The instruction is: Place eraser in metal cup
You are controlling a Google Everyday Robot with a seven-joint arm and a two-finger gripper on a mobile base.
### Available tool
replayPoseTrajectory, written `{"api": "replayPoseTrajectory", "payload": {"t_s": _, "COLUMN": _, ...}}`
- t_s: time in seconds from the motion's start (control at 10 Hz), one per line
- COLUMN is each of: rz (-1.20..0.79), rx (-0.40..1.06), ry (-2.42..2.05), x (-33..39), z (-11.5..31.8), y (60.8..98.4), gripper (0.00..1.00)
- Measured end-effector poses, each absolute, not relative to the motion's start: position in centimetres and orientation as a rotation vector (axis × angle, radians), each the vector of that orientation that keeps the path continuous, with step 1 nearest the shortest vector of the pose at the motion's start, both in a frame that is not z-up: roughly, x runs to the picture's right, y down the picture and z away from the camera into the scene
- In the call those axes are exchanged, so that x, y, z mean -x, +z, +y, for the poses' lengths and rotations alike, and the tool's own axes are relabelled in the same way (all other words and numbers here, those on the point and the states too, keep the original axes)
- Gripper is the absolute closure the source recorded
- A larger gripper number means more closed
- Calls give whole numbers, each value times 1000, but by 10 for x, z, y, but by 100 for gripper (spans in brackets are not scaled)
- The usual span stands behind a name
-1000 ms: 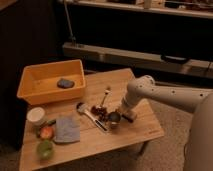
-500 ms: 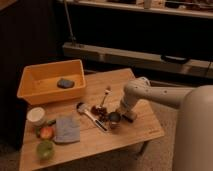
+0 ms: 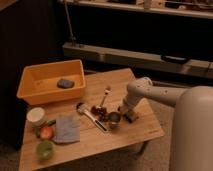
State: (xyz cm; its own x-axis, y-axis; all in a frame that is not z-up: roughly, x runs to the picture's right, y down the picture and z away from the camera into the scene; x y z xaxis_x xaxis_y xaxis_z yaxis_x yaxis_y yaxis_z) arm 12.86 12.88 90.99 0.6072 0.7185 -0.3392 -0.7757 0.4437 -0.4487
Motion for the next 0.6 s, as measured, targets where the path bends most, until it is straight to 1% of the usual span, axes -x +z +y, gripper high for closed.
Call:
{"api": "replayPoseTrajectory", "payload": {"t_s": 0.1, "rz": 105, "rx": 612, "ry": 928, "x": -130, "z": 128, "y": 909, "gripper": 86}}
{"api": "replayPoseTrajectory", "payload": {"t_s": 0.2, "rz": 106, "rx": 613, "ry": 926, "x": -130, "z": 129, "y": 908, "gripper": 95}}
{"api": "replayPoseTrajectory", "payload": {"t_s": 0.3, "rz": 107, "rx": 612, "ry": 928, "x": -129, "z": 128, "y": 907, "gripper": 99}}
{"api": "replayPoseTrajectory", "payload": {"t_s": 0.6, "rz": 57, "rx": 556, "ry": 967, "x": -115, "z": 96, "y": 887, "gripper": 100}}
